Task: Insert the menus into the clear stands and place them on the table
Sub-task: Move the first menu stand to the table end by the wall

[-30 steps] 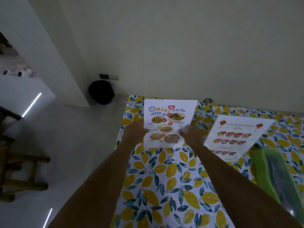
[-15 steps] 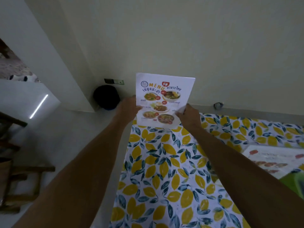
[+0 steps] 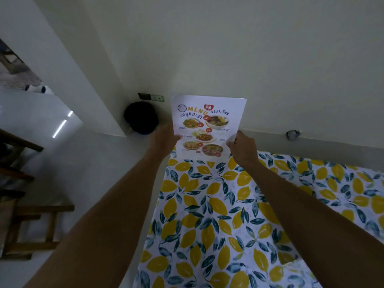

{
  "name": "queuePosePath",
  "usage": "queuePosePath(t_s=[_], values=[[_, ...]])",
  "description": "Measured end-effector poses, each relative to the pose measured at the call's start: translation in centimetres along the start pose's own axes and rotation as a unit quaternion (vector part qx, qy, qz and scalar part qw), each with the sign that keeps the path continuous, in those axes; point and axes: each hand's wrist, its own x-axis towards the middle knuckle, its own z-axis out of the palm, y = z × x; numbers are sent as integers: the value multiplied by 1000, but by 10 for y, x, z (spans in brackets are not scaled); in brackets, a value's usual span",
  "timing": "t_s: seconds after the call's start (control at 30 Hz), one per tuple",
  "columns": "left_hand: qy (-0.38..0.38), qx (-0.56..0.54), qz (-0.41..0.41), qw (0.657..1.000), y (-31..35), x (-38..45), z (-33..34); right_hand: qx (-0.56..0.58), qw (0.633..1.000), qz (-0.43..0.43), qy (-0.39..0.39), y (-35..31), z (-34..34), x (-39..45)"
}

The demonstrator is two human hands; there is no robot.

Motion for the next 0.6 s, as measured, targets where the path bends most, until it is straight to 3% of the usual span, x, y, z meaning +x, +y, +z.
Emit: queuePosePath(t_s=[0.2,0.6], values=[[-6,-48,-12,999,-2,5,9,-25,1000,9,-11,4,3,9],[-25,22,23,999,4,0,11,-140,989,-4,-53,-2,3,1]])
